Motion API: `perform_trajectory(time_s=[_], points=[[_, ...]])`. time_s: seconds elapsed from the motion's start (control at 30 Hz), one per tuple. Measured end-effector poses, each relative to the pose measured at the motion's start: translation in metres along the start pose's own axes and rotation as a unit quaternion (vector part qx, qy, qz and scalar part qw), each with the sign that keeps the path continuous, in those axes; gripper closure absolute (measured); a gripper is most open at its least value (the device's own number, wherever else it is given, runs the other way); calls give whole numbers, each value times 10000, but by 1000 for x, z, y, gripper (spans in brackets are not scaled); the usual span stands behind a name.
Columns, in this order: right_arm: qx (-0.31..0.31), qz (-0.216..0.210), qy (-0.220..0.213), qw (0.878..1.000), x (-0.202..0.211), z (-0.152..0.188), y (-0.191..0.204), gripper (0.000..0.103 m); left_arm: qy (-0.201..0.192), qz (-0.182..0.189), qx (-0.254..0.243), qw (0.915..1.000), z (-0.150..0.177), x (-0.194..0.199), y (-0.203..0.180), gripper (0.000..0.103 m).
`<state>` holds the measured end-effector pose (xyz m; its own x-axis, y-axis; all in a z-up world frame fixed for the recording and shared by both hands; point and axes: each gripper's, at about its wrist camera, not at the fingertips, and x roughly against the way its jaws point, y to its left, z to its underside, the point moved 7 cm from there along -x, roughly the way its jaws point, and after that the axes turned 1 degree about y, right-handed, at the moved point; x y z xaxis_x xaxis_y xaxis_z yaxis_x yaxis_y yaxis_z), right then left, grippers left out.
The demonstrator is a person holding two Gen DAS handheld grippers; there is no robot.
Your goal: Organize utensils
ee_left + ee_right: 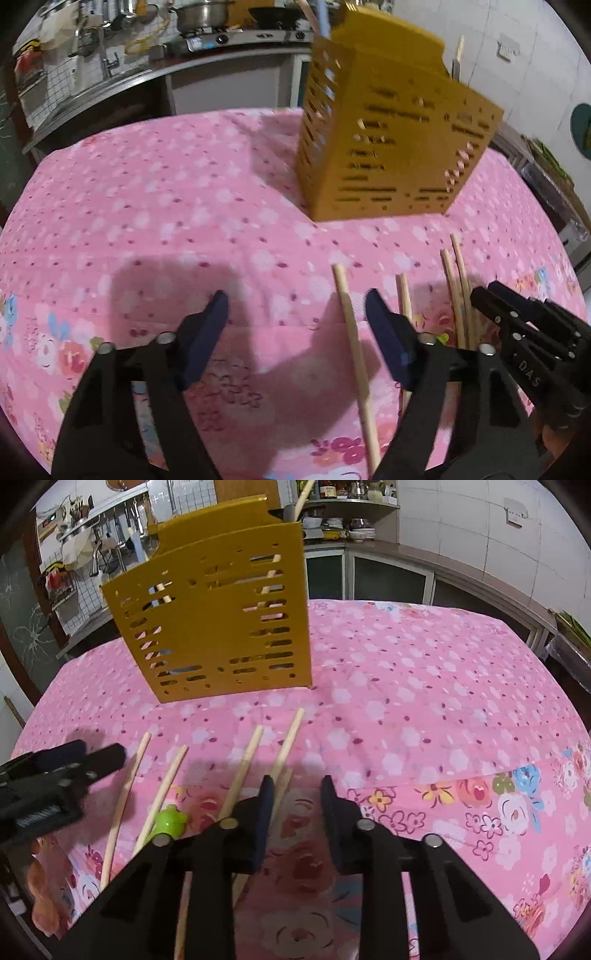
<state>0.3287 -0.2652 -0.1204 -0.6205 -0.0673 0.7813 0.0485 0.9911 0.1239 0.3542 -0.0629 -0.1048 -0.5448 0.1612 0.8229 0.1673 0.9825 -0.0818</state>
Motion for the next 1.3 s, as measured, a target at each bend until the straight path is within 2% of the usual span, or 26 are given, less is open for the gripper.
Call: perform_trajectory(time_s=[0.03, 0.1, 0.27, 0.33, 0.37, 0.4, 0.43, 0.47, 0.63, 0.87, 0.93, 0.97, 1.0, 1.1, 1.27, 1.3], points=[[-42, -34, 29, 10000, -1, 0, 1, 81, 61, 37, -2, 10000, 1, -2, -2, 43], [-97, -82, 81, 9999, -1, -1, 2, 85, 124, 22, -22, 9999, 1, -7, -6, 48], [-407, -292, 192, 9986, -3, -1, -2, 87, 152, -34, -41, 9999, -4, -13, -10, 54], [-499, -371, 236, 9978, -5, -2, -2, 87, 186, -55, -53, 9998, -7, -16, -12, 69], [-507, -384, 248, 9977, -5, -2, -2, 87, 208, -58, -55, 9998, -8, -16, -13, 72], [-525, -412, 263, 9974, -6, -3, 0, 87, 235, -10, -59, 9997, -8, -16, -14, 86], [-541, -436, 272, 9972, -6, -3, 1, 87, 281, 91, -71, 9995, -8, -16, -16, 95], [-562, -472, 287, 9969, -7, -3, 3, 87, 310, 134, -86, 9994, -8, -16, -18, 97], [-454, -457, 369, 9972, -12, -2, 12, 88, 252, 9, -387, 9989, -1, -13, -21, 97], [-331, -490, 367, 9976, -8, 2, 11, 89, 307, 17, -377, 9988, 2, -8, -4, 96], [-222, -458, 335, 9981, -2, 2, 8, 92, 312, 19, -371, 9988, 3, -7, -2, 96], [-130, -407, 342, 9985, 1, 1, 5, 100, 310, 22, -381, 9988, 3, -7, 0, 96], [-97, -406, 366, 9985, 3, 1, 1, 103, 306, 20, -393, 9988, 4, -7, 0, 96], [-31, -228, 381, 9990, 7, -2, -19, 103, 290, 28, -413, 9987, 5, -6, 1, 96], [-317, -586, 460, 9967, 6, -5, -33, 103, 287, 44, -366, 9989, 6, -6, 2, 96], [-309, -625, 439, 9966, 6, -5, -31, 99, 287, 43, -370, 9989, 6, -6, 2, 96]])
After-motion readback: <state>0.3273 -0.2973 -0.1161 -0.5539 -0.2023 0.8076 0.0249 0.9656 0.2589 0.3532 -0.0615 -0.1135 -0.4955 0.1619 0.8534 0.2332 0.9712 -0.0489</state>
